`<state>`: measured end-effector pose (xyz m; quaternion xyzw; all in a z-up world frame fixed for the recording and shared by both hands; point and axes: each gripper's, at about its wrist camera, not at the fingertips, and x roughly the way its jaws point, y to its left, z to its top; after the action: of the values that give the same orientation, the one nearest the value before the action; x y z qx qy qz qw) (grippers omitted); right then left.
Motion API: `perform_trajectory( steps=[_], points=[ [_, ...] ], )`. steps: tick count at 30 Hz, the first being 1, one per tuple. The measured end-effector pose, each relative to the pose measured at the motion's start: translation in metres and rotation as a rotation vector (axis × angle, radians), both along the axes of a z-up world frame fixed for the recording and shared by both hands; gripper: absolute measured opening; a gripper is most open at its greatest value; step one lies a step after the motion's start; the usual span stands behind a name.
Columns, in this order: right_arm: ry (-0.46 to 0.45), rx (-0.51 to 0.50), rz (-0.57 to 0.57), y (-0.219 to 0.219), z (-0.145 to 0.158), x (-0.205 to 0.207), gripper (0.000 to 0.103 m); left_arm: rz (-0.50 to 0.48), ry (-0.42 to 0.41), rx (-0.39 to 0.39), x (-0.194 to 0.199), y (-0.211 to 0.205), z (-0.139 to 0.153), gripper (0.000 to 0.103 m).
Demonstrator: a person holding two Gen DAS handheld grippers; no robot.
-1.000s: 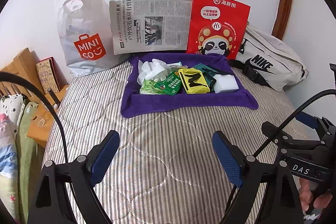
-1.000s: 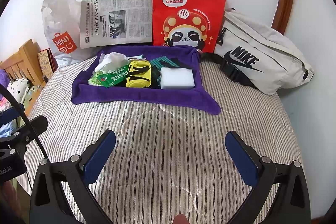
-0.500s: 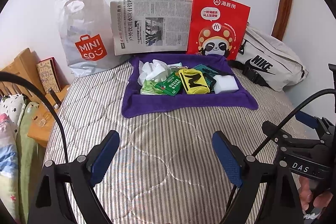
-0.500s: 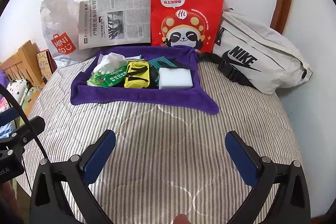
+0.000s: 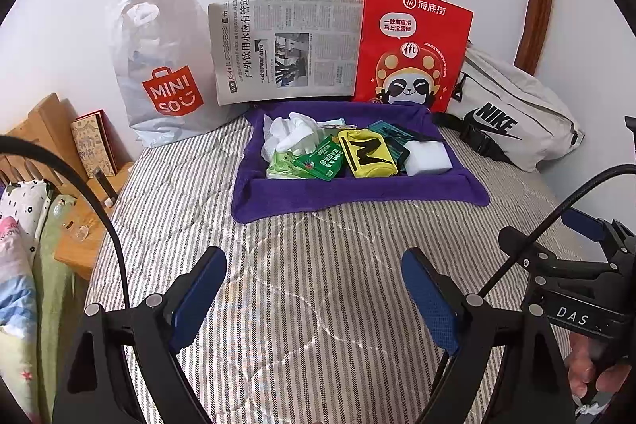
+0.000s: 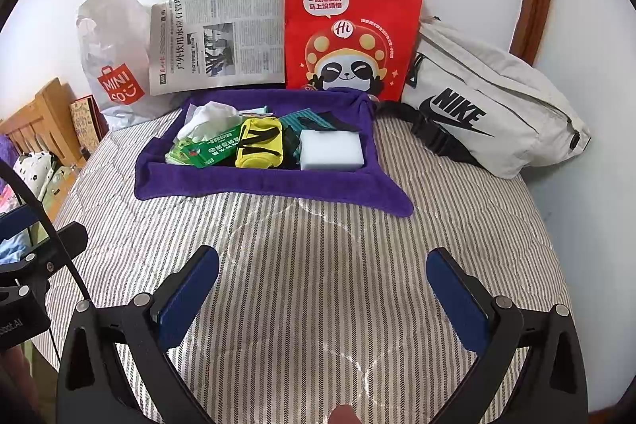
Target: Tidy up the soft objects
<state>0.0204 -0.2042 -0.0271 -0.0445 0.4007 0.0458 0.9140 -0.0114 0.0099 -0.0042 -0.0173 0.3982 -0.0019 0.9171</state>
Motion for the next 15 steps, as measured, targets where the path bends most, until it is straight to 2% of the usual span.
perform_trajectory(
  steps=[15],
  points=[
    [-0.006,0.004,-0.003,-0.0008,0.0015,-0.0028,0.103,-0.008,-0.004,0.001,-0.0004,-0.0018,0.0007,0.090]
  ],
)
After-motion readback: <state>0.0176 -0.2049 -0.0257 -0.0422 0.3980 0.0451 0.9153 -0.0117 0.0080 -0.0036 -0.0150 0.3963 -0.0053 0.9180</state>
